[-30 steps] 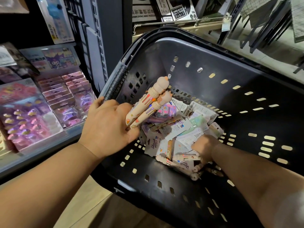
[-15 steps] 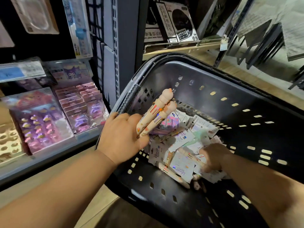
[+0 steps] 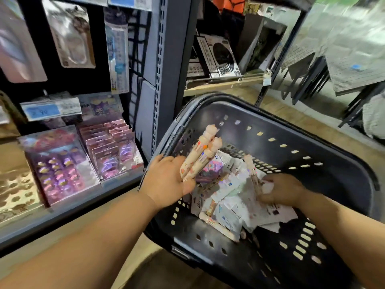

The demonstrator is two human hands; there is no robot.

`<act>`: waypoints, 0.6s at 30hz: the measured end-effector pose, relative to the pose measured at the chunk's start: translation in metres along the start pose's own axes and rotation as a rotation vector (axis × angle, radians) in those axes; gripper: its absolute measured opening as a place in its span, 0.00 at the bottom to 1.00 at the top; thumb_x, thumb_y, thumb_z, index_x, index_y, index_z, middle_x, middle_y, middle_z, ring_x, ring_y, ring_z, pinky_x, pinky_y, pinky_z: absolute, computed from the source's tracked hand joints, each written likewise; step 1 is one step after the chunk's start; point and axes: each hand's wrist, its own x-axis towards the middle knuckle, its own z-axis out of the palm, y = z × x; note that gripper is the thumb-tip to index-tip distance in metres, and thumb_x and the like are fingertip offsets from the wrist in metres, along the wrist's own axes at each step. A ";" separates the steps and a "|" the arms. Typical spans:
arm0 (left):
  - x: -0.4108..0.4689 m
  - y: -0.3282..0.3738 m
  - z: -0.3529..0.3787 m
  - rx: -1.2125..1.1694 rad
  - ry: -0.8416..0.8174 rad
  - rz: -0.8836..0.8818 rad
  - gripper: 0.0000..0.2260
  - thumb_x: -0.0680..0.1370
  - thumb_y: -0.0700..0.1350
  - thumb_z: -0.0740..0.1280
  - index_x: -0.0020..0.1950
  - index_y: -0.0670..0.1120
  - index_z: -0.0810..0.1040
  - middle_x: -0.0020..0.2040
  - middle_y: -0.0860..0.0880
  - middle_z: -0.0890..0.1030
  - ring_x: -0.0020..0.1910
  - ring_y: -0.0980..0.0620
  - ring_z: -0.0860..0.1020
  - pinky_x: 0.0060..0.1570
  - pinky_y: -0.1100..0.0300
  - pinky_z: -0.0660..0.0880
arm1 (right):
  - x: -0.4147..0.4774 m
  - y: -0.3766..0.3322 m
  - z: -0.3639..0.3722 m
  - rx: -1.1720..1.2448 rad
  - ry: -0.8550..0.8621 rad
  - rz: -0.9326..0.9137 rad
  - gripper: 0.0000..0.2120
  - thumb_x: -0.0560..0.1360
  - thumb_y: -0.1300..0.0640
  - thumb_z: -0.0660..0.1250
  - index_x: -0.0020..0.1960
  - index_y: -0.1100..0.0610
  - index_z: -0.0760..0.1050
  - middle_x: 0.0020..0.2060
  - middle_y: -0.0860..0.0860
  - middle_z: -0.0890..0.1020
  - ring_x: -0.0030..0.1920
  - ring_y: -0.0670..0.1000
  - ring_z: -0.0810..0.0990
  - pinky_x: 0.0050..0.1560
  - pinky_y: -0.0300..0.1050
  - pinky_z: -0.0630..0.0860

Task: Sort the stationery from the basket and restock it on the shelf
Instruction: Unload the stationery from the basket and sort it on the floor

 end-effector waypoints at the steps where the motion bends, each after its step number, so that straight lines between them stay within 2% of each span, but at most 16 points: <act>1: -0.001 -0.001 0.000 0.015 -0.002 0.015 0.15 0.67 0.63 0.54 0.44 0.54 0.66 0.39 0.56 0.71 0.50 0.48 0.75 0.58 0.56 0.59 | 0.001 -0.006 -0.006 0.033 0.038 -0.012 0.33 0.53 0.30 0.69 0.53 0.45 0.78 0.47 0.44 0.80 0.52 0.50 0.80 0.46 0.40 0.71; 3: -0.005 -0.005 0.001 0.036 -0.024 0.033 0.13 0.67 0.61 0.56 0.44 0.55 0.65 0.40 0.55 0.72 0.50 0.49 0.75 0.55 0.57 0.57 | 0.007 -0.018 -0.015 0.078 0.099 -0.033 0.36 0.46 0.25 0.64 0.48 0.45 0.78 0.45 0.43 0.80 0.50 0.49 0.80 0.45 0.41 0.71; 5: -0.006 -0.006 0.001 0.022 -0.031 0.038 0.13 0.67 0.62 0.55 0.44 0.56 0.65 0.40 0.55 0.73 0.50 0.50 0.75 0.54 0.59 0.56 | 0.018 -0.024 -0.019 0.071 0.095 -0.082 0.38 0.44 0.20 0.62 0.44 0.43 0.76 0.46 0.43 0.80 0.50 0.49 0.79 0.50 0.44 0.74; 9: 0.006 -0.005 -0.007 -0.053 -0.064 0.024 0.13 0.67 0.59 0.59 0.45 0.53 0.67 0.42 0.54 0.74 0.50 0.50 0.75 0.56 0.60 0.58 | 0.030 -0.044 -0.031 0.182 0.064 -0.103 0.30 0.46 0.29 0.68 0.45 0.42 0.74 0.44 0.44 0.79 0.49 0.50 0.78 0.49 0.45 0.72; 11: 0.017 -0.006 -0.014 -0.108 -0.067 0.021 0.17 0.65 0.60 0.58 0.44 0.50 0.70 0.40 0.52 0.75 0.47 0.49 0.75 0.53 0.59 0.60 | 0.033 -0.050 -0.033 0.227 0.067 -0.118 0.20 0.56 0.38 0.78 0.42 0.43 0.74 0.45 0.45 0.80 0.50 0.51 0.79 0.49 0.46 0.73; 12: 0.022 -0.006 -0.016 -0.132 -0.056 0.026 0.18 0.64 0.62 0.57 0.42 0.50 0.71 0.38 0.53 0.75 0.44 0.49 0.75 0.51 0.59 0.61 | 0.035 -0.051 -0.032 0.248 0.070 -0.125 0.16 0.60 0.44 0.79 0.41 0.44 0.75 0.45 0.46 0.81 0.49 0.52 0.79 0.50 0.47 0.73; 14: 0.027 -0.009 -0.018 -0.169 -0.043 0.035 0.13 0.62 0.63 0.56 0.37 0.55 0.66 0.34 0.57 0.71 0.38 0.52 0.71 0.48 0.59 0.60 | 0.036 -0.051 -0.031 0.293 0.070 -0.136 0.12 0.64 0.51 0.79 0.39 0.45 0.76 0.43 0.46 0.82 0.48 0.52 0.80 0.49 0.48 0.74; 18: 0.017 -0.006 -0.017 -0.282 -0.071 0.008 0.10 0.65 0.58 0.62 0.34 0.57 0.62 0.30 0.58 0.68 0.31 0.61 0.68 0.44 0.60 0.62 | 0.028 -0.048 -0.043 0.313 0.092 -0.133 0.11 0.66 0.51 0.78 0.45 0.48 0.79 0.44 0.45 0.81 0.46 0.49 0.79 0.47 0.46 0.75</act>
